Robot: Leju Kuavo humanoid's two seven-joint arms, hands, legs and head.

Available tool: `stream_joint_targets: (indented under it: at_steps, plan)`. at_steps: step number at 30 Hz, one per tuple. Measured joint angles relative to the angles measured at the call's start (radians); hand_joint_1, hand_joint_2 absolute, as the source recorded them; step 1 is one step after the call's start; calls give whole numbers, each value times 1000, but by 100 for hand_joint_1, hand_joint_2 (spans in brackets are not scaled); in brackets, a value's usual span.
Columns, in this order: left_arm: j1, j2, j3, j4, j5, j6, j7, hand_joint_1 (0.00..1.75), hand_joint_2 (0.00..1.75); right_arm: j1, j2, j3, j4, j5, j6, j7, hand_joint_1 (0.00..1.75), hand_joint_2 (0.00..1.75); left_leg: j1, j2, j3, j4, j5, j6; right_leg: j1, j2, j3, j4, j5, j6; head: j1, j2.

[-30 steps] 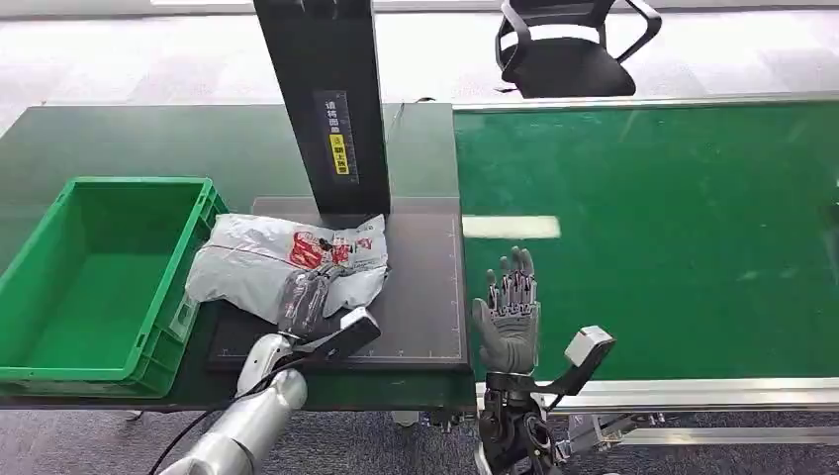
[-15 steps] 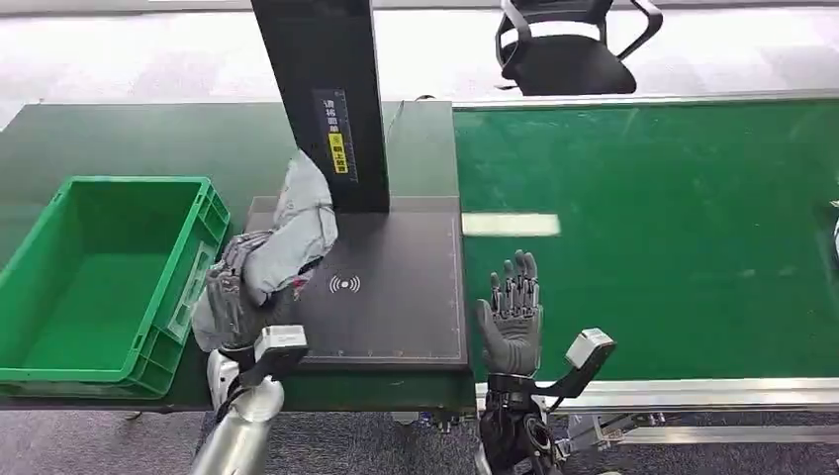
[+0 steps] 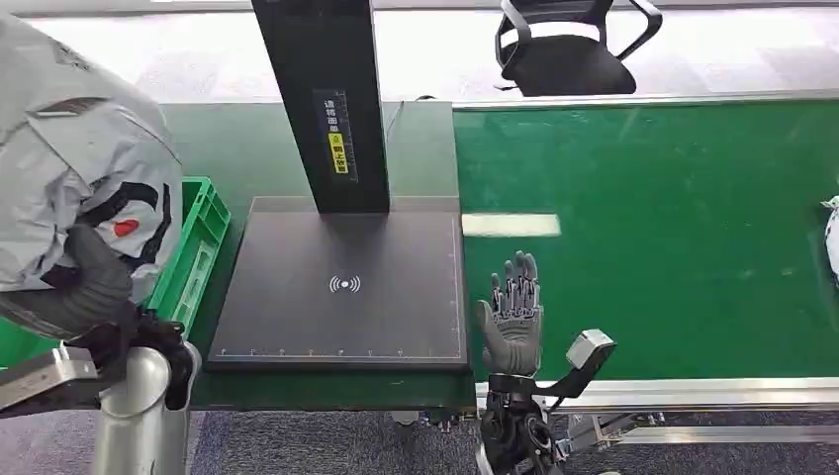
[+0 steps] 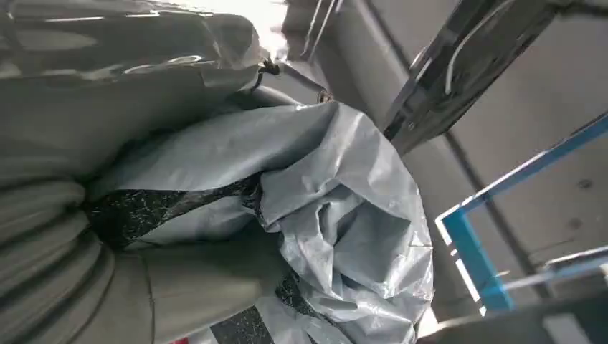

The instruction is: Moved the parcel from conveyor to table for the left to box.

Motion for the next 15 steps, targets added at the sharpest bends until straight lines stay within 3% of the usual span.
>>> stream_joint_targets:
  at_steps: [8, 15]
  plan:
    - [-169, 99, 117, 196, 5, -84, 58, 175, 175, 6, 0, -8, -1, -6, -7, 1, 0, 175, 0, 0, 0, 0, 0, 0, 0, 0, 0, 0, 0, 0, 0, 0]
    - [-314, 158, 202, 545, -41, -135, 85, 175, 175, 34, 0, -15, -35, -14, -9, 12, 0, 175, 0, 1, 0, 0, 0, 0, 0, 1, -1, 1, 0, 0, 0, 0]
